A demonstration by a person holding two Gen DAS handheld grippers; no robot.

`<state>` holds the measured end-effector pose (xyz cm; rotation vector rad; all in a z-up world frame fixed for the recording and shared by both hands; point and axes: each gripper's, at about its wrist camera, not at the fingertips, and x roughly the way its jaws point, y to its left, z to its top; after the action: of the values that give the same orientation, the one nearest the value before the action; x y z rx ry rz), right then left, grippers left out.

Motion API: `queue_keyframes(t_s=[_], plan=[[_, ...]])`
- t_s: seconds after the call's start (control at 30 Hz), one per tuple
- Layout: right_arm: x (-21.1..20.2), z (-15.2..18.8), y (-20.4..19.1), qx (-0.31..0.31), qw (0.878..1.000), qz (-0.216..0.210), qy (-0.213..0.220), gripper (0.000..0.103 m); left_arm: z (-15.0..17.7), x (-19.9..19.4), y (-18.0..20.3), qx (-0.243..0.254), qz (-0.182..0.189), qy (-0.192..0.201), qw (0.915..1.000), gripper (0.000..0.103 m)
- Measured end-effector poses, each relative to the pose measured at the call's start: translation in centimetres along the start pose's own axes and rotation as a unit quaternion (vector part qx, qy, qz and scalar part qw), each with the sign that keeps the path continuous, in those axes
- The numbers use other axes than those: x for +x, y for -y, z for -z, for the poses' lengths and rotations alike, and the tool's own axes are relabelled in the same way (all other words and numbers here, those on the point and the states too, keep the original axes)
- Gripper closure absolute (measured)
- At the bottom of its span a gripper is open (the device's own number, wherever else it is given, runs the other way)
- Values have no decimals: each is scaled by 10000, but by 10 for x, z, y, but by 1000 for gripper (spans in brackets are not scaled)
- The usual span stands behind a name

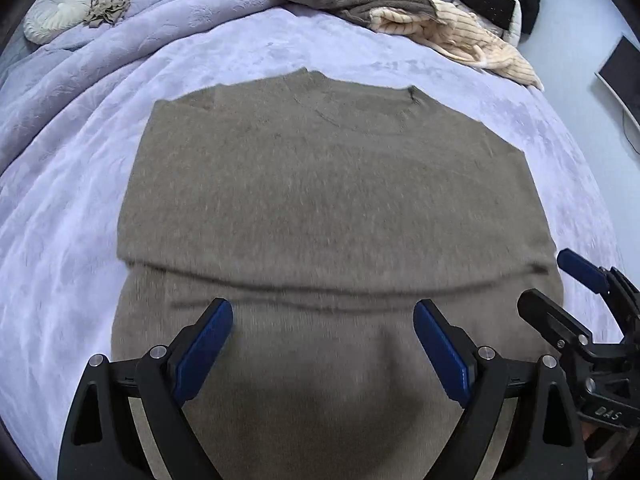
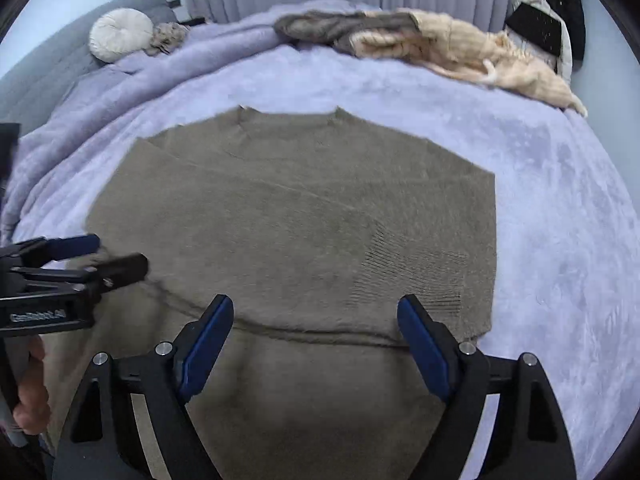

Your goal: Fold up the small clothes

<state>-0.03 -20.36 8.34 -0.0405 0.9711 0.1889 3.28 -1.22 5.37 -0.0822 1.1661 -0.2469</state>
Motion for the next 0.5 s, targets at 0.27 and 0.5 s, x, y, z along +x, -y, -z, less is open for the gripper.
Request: queue_keyframes(t_s=[0.27, 0.5], plan=[[15, 90, -39, -424, 9967, -205, -663, 3, 85, 0, -4, 539, -293, -275, 9977, 10], [-31, 158, -40, -1460, 9878, -72, -542, 1, 174, -40, -6, 1512, -388, -454, 9867, 0]])
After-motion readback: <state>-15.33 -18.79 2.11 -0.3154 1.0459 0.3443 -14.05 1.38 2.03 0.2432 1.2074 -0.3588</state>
